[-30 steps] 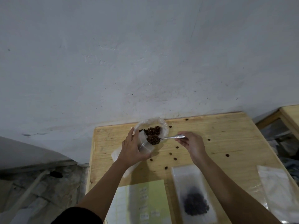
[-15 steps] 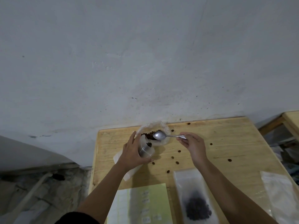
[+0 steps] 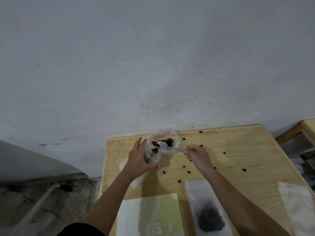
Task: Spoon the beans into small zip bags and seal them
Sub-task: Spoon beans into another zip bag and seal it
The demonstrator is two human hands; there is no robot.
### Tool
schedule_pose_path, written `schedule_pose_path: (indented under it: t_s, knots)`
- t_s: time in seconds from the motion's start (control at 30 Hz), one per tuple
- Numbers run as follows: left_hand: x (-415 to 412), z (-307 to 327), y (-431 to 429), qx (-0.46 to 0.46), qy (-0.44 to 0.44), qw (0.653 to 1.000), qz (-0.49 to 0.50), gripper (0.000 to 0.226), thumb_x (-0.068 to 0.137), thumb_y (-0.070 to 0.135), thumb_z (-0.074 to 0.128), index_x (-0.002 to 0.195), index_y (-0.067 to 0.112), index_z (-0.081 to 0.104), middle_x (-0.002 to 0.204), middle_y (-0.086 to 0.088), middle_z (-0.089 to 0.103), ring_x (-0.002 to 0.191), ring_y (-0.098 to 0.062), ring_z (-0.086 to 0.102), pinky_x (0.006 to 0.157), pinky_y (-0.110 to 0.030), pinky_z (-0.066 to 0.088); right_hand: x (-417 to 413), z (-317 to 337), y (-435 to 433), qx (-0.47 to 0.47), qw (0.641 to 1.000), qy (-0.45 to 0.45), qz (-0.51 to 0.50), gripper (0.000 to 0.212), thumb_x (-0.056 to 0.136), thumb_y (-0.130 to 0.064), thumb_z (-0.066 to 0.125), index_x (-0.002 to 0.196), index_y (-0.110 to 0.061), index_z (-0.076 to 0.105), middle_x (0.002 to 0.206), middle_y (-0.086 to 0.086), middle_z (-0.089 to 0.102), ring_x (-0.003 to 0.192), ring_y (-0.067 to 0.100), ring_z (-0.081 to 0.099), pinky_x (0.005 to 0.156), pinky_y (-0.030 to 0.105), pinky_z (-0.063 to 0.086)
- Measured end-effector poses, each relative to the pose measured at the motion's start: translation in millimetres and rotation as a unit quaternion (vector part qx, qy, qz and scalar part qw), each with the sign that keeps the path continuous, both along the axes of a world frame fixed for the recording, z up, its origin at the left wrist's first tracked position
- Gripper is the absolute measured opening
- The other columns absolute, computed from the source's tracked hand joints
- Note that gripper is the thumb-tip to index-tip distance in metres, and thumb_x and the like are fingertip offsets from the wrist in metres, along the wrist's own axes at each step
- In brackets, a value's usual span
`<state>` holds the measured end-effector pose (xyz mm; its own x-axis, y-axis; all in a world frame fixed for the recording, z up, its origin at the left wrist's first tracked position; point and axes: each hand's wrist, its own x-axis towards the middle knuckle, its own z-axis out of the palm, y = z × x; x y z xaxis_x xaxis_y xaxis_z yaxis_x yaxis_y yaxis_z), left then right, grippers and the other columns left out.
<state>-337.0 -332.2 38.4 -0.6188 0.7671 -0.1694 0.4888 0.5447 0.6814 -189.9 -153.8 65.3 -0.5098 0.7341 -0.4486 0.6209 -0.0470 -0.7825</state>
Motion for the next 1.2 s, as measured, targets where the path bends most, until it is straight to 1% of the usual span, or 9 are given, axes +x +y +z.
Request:
schedule_pose_path:
  t_s: [0.23,0.43,0.6,0.7,0.8,0.9,1.03,1.13,1.2]
  knots:
    - [4,26,2,0.059,-0.006,0.998,0.011,0.115,0.056,0.065,0.069,0.148,0.021,0.016,0.153,0.008,0.012,0.141,-0.012,0.016,0.115,-0.042,0.021,10,16,4,0.108,0.99,-0.037,0.083,0.037,0.097,-0.012,0.042,0.132,-0.006,0.051,0.135,0.007,0.052,0.117,0.02,0.053,0.086,0.021,0.038]
    - [13,55,13,0.131,-0.073,0.988,0.029,0.108,0.066,0.06,0.075,0.149,0.028,0.012,0.154,0.012,0.018,0.141,-0.008,0.017,0.114,-0.037,0.024,12,33,-2,0.135,0.988,0.058,0.046,0.028,0.094,-0.009,0.048,0.119,-0.007,0.06,0.119,0.006,0.062,0.111,0.019,0.057,0.087,0.02,0.043]
    - [30,80,21,0.184,-0.167,0.968,0.03,0.107,0.063,0.062,0.075,0.147,0.039,0.012,0.146,0.001,0.04,0.126,-0.013,0.047,0.099,-0.034,0.045,-4,64,-24,0.107,0.97,0.192,0.101,0.025,0.095,-0.02,0.053,0.118,-0.016,0.061,0.112,-0.004,0.064,0.104,0.007,0.058,0.08,0.01,0.045]
    - [42,93,28,0.247,-0.21,0.946,0.0,0.088,0.083,0.038,0.068,0.149,0.029,0.01,0.124,-0.015,0.056,0.106,-0.011,0.061,0.076,-0.016,0.051,-11,75,-40,0.13,0.952,0.247,0.129,0.025,0.096,-0.02,0.051,0.119,-0.017,0.06,0.11,-0.009,0.063,0.103,-0.002,0.058,0.08,0.008,0.046]
    - [52,108,30,0.286,-0.233,0.929,-0.019,0.073,0.092,0.034,0.052,0.148,0.024,0.006,0.122,0.014,0.058,0.11,0.004,0.057,0.083,-0.01,0.045,-11,79,-47,0.166,0.936,0.282,0.129,0.026,0.096,-0.019,0.05,0.12,-0.013,0.06,0.113,-0.007,0.063,0.103,-0.006,0.057,0.084,0.008,0.046]
    - [57,117,28,0.299,-0.232,0.926,-0.02,0.062,0.095,0.045,0.037,0.147,0.032,0.005,0.133,0.025,0.044,0.123,0.008,0.043,0.101,-0.017,0.039,-8,81,-46,0.191,0.932,0.284,0.119,0.03,0.095,-0.022,0.051,0.124,-0.016,0.056,0.121,-0.008,0.058,0.111,-0.002,0.054,0.094,0.012,0.044]
    - [60,121,32,0.313,-0.186,0.931,0.005,0.05,0.097,0.044,0.025,0.145,0.033,0.017,0.148,0.021,0.021,0.139,0.001,0.021,0.117,-0.027,0.019,-4,83,-43,0.206,0.935,0.282,0.068,0.032,0.094,-0.024,0.053,0.125,-0.021,0.053,0.123,-0.009,0.055,0.113,0.0,0.051,0.094,0.012,0.042]
    - [56,117,33,0.326,-0.176,0.928,0.029,0.047,0.098,0.042,0.029,0.141,0.026,0.037,0.142,0.006,0.045,0.132,-0.01,0.042,0.112,-0.038,0.033,0,90,-37,0.197,0.935,0.295,0.014,0.024,0.092,-0.021,0.057,0.116,-0.022,0.055,0.116,-0.008,0.058,0.106,0.004,0.056,0.088,0.015,0.047]
    - [53,117,33,0.356,-0.205,0.911,0.048,0.041,0.1,0.034,0.035,0.136,0.017,0.044,0.124,-0.002,0.062,0.115,-0.017,0.059,0.096,-0.038,0.049,3,97,-31,0.186,0.931,0.314,-0.015,0.019,0.089,-0.022,0.061,0.108,-0.02,0.057,0.105,-0.007,0.062,0.096,0.006,0.061,0.081,0.016,0.051]
